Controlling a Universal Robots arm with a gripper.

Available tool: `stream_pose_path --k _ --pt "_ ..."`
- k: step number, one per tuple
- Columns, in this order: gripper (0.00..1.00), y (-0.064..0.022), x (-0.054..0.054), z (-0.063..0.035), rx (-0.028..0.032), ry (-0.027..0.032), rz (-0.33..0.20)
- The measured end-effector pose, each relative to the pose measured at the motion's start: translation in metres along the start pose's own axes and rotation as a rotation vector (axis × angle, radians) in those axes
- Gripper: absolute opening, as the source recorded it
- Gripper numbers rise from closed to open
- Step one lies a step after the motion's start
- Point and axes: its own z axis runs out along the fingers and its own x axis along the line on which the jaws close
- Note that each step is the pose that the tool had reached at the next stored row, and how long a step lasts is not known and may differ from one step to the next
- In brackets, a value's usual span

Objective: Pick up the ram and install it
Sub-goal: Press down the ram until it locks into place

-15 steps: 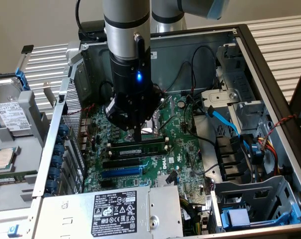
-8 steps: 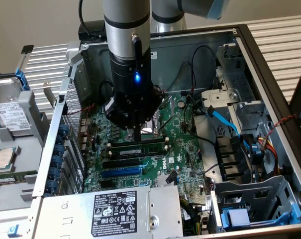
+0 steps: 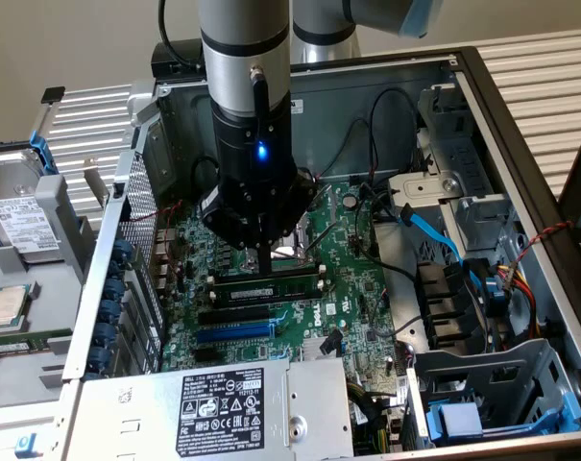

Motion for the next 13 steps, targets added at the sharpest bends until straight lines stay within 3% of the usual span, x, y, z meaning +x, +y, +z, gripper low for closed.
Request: stream_pose_path --k 5,13 --pt "0.11 -0.0037 0.0006 0.0001 -0.0010 0.0002 0.019" --pt "0.11 -0.0045 0.0007 0.0001 -0.0075 -0.0001 0.072"
